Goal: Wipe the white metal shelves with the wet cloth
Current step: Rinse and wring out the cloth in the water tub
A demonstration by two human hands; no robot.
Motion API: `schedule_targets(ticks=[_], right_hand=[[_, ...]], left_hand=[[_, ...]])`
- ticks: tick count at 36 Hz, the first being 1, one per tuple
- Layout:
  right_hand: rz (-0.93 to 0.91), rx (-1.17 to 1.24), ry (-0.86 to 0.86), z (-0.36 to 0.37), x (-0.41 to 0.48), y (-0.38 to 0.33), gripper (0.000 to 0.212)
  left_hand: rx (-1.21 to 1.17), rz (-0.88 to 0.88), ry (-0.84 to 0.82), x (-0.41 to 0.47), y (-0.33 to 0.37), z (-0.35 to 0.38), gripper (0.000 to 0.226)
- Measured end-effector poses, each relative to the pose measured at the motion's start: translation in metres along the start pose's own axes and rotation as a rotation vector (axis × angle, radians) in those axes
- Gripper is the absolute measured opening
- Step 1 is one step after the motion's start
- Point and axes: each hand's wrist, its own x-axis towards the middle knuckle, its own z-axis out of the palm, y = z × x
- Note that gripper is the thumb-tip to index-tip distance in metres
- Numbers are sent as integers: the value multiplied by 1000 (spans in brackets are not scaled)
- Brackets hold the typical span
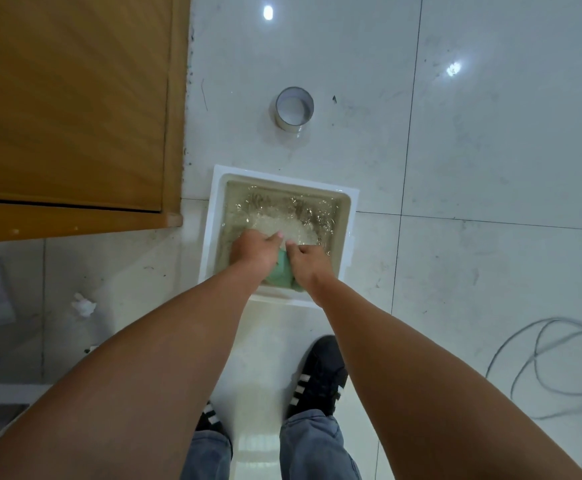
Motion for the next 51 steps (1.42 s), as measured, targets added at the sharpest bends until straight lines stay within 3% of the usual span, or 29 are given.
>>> schedule_targets(ticks=[5, 8, 12, 15, 18, 21, 26, 39, 51], right_hand=[[52, 143, 37, 5, -6, -10, 54], [73, 266, 78, 7, -6, -21, 54], [171, 412, 81, 9, -8, -30, 40], [189, 425, 114, 14, -6, -28, 32], [153, 375, 180, 17, -5, -23, 39], [141, 372, 198, 21, -5, -16, 45], [165, 422, 191, 26, -4, -14, 39], [203, 433, 149, 26, -6, -19, 36], [215, 424, 93, 23, -15, -32, 23]], left_hand=[[-73, -14, 26, -11, 14, 4, 49], [-247, -77, 30, -16, 22, 9, 45], [-479, -169, 10, -14, 25, 9, 38], [-538, -201, 29, -15, 21, 12, 38], [-583, -221, 146, -14, 15, 15, 38], [-591, -222, 221, -13, 11, 19, 28], [-580, -253, 201, -12, 10, 17, 18], [-502, -248, 234, -11, 11, 13, 32], [-558, -241, 181, -16, 14, 5, 27]])
